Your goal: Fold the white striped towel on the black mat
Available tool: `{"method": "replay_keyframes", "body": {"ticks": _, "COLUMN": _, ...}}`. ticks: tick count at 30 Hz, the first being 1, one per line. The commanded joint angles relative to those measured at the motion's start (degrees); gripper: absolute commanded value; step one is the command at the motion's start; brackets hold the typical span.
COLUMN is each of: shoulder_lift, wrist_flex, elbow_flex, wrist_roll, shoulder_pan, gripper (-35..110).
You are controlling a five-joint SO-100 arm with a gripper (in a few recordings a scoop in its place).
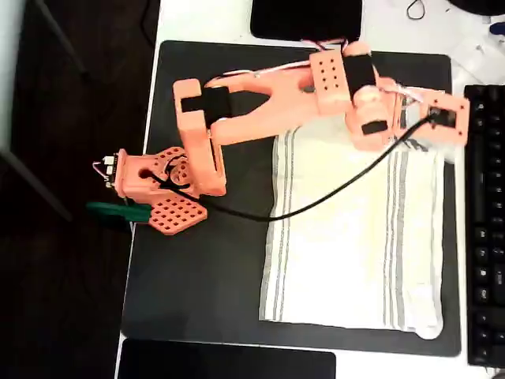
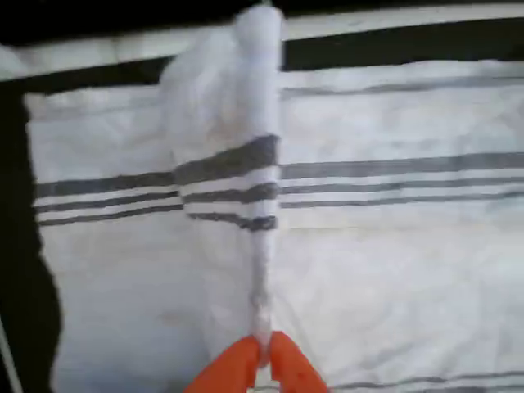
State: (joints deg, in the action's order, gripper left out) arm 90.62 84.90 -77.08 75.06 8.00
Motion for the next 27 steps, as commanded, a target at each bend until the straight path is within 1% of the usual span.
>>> {"method": "replay_keyframes", "body": {"ticks": 1, "shoulder_lift": 3.52, "wrist_flex": 1.32, "elbow_flex": -0.18, "wrist_roll": 2.2, "shoulder_pan": -4.75, "gripper": 0}}
{"method": "replay_keyframes", "body": {"ticks": 8, "shoulder_lift": 6.06, "wrist_flex": 1.14, "elbow_flex": -4.13, "wrist_roll": 9.23, "shoulder_pan": -15.56, "gripper": 0}}
{"method": "replay_keyframes", "body": {"ticks": 14, "shoulder_lift": 5.54, "wrist_flex": 0.35, "elbow_flex": -5.54, "wrist_roll": 11.95, "shoulder_pan": -20.74, "gripper": 0}}
{"method": "replay_keyframes", "body": {"ticks": 17, "shoulder_lift": 5.36, "wrist_flex": -3.25, "elbow_flex": -8.09, "wrist_roll": 13.71, "shoulder_pan": -22.41, "gripper": 0}}
{"method": "replay_keyframes", "body": {"ticks": 22, "shoulder_lift": 4.66, "wrist_flex": -15.29, "elbow_flex": -16.17, "wrist_roll": 16.79, "shoulder_pan": -24.7, "gripper": 2}}
{"method": "replay_keyframes", "body": {"ticks": 27, "shoulder_lift": 5.8, "wrist_flex": -16.0, "elbow_flex": -16.7, "wrist_roll": 16.52, "shoulder_pan": -25.14, "gripper": 11}}
